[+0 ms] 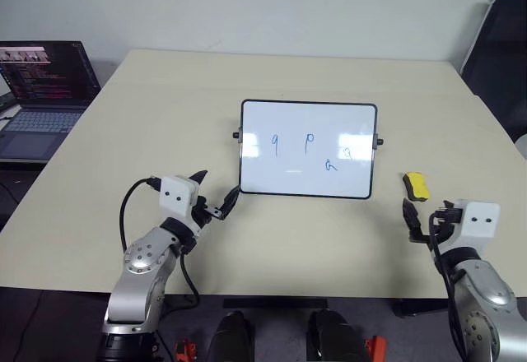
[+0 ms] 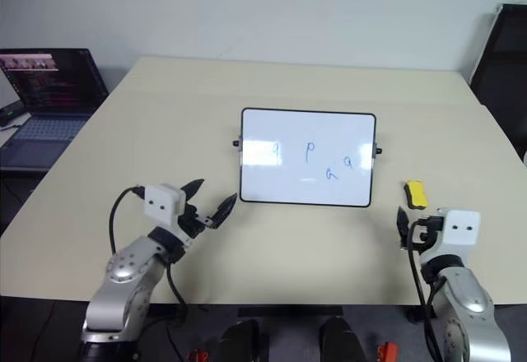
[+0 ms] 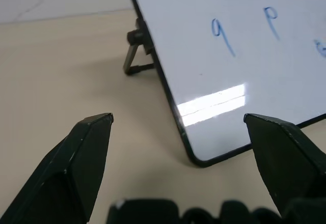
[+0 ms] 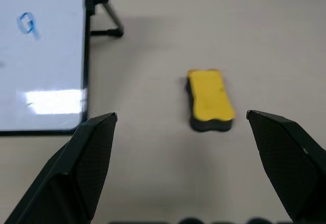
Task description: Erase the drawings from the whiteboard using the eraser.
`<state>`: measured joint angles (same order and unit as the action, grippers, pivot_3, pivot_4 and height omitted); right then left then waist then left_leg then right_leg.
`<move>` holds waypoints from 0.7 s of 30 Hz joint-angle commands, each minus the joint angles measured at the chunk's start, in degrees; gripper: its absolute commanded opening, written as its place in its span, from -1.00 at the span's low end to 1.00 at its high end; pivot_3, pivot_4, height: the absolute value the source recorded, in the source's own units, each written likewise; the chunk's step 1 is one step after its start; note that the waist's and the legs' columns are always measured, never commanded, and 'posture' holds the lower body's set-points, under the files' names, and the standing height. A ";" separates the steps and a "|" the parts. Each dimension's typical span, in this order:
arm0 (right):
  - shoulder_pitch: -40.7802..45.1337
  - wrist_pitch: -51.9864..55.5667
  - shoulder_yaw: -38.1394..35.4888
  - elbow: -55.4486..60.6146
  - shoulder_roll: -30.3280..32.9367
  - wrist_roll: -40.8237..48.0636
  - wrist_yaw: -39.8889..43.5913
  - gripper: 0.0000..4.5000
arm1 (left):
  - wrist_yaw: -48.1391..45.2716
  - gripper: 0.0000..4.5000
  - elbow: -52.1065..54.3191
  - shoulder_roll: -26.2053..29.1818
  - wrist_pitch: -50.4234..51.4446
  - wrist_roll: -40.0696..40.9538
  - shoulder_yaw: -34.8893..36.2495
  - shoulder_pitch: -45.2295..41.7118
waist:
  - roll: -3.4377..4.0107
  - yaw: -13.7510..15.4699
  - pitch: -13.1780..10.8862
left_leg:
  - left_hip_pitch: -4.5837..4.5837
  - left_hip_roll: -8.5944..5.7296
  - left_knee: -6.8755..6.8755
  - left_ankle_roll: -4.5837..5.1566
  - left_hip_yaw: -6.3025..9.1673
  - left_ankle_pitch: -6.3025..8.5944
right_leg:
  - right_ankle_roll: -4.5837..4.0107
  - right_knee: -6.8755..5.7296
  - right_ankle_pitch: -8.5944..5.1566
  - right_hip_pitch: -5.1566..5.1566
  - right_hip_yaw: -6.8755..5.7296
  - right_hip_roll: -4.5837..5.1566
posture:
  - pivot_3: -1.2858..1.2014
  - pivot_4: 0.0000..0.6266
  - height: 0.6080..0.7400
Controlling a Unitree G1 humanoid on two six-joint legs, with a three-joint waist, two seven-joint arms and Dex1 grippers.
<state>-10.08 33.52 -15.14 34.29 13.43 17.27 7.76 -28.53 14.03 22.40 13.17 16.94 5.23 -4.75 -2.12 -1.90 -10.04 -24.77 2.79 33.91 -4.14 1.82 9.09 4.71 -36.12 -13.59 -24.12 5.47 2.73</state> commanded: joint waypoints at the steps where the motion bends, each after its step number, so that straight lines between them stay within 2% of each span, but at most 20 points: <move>1: 3.03 2.87 2.06 3.84 1.23 1.12 0.34 0.99 | -9.70 1.00 1.93 4.20 1.18 6.73 0.82 -4.28 | 0.00 -0.06 0.00 | 0.00 0.00 0.00 0.00 0.00 0.00 | 0.00 0.00 0.00 0.00 0.00 0.00 | 0.03 -0.52 1.00; 6: 7.98 8.92 0.76 6.41 0.00 1.86 -4.00 0.99 | -19.28 1.00 -3.67 9.02 3.87 10.43 -0.45 -14.55 | 0.00 0.03 0.00 | 0.00 -0.01 0.10 0.01 0.01 -0.01 | 0.00 0.00 0.00 0.04 0.01 -0.01 | 0.03 -0.52 1.00; 13: 16.28 13.86 -2.83 0.83 0.13 0.71 -9.13 0.99 | -31.63 1.00 -7.86 10.62 5.60 8.35 -10.20 -27.56 | -0.01 0.03 0.00 | -0.05 -0.06 0.11 0.02 0.03 -0.02 | 0.05 0.01 0.03 0.10 0.07 -0.05 | 0.03 -0.52 1.00; 21: 24.31 14.43 -5.32 -12.46 5.24 1.18 -6.68 0.99 | -39.30 1.00 -12.35 7.60 5.33 7.68 -15.88 -37.48 | 0.04 -0.25 -0.02 | -0.06 0.02 0.03 0.06 0.21 0.00 | 0.13 -0.12 0.02 0.06 0.08 -0.26 | 0.03 -0.52 1.00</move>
<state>13.09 49.18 -19.47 22.41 17.74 18.75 0.21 -66.66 1.82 30.61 19.42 24.89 -9.88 -40.91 -2.09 -2.15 -10.07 -24.83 2.81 33.95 -4.08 2.04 9.08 4.84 -36.27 -13.57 -24.05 5.55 2.46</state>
